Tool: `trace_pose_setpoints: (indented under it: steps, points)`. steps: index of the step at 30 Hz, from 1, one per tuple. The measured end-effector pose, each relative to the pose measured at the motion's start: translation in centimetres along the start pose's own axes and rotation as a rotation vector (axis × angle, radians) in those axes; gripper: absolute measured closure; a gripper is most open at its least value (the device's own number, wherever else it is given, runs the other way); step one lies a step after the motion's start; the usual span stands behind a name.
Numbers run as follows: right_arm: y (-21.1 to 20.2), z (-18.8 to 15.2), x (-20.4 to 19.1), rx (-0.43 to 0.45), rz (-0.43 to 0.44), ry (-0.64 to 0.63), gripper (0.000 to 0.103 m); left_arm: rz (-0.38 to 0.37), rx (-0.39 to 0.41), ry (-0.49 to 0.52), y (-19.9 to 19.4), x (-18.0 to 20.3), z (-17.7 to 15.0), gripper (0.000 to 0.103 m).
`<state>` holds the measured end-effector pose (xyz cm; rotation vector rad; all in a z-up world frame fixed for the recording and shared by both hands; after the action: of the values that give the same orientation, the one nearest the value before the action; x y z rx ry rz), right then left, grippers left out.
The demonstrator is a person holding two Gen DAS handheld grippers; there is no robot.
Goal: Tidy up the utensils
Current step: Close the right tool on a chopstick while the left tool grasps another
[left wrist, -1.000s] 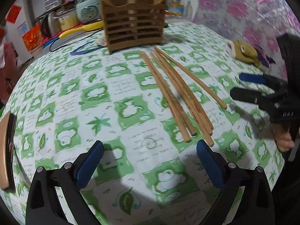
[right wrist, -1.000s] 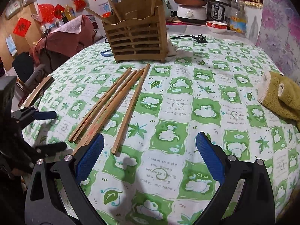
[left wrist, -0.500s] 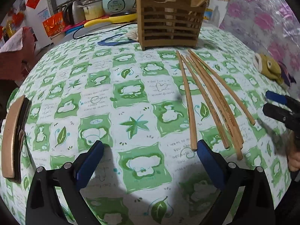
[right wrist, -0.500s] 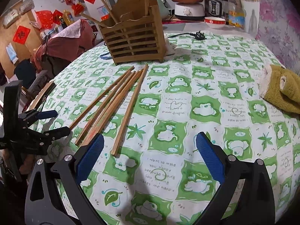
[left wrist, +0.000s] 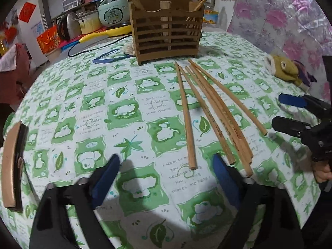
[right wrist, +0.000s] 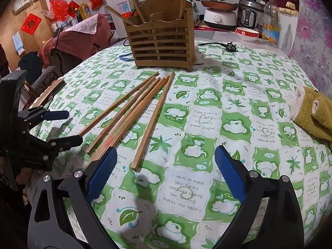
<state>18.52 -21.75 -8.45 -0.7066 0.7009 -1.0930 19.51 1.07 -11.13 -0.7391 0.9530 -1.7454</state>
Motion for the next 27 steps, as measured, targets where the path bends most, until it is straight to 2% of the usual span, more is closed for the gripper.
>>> trace_pose_setpoints:
  steps: [2,6,10,13,18,21,23,25,26,27]
  points:
    - [0.1,0.0,-0.1,-0.003,0.000,-0.003,0.017,-0.004,-0.008,0.001,0.2,0.2,0.0,0.039]
    - [0.4,-0.1,-0.4,-0.018,0.012,-0.017,0.031,-0.026,0.002,0.022,-0.1,1.0,-0.1,0.051]
    - [0.7,-0.2,-0.9,-0.034,0.025,-0.044,0.043,-0.050,0.000,0.066,0.0,2.2,-0.3,0.052]
    - [0.7,-0.3,-1.4,-0.041,0.029,-0.070,0.045,-0.051,-0.002,0.088,0.0,2.8,-0.4,0.052]
    - [0.8,-0.5,-2.0,-0.053,0.027,-0.096,0.050,-0.061,0.001,0.067,0.0,2.3,-0.4,0.056]
    - [1.2,-0.6,-2.3,-0.072,0.027,-0.113,0.058,-0.059,0.001,0.064,-0.1,2.2,-0.4,0.056]
    - [1.5,-0.6,-2.6,-0.091,0.026,-0.122,0.067,-0.060,0.001,0.062,-0.1,2.1,-0.4,0.057]
    - [1.9,-0.7,-2.6,-0.109,0.020,-0.126,0.072,-0.061,0.002,0.057,-0.1,2.0,-0.4,0.062]
    - [1.8,-0.7,-2.6,-0.106,0.021,-0.124,0.080,-0.063,0.003,0.054,-0.1,2.0,-0.3,0.067]
    - [1.8,-0.6,-2.4,-0.106,0.022,-0.116,0.084,-0.068,0.004,0.048,-0.1,1.9,-0.3,0.075]
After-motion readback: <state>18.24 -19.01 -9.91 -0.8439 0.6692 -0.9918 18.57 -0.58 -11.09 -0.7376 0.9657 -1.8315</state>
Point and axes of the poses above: each gripper's, at about its wrist camera, not at the fingertips, and y roughly the way its jaws point, x to its right, z to its top, the point moved 2 cm from there along y, roughly the way its jaws point, and after that the axes turned 1 degree about -x, right-handed, at the moved point
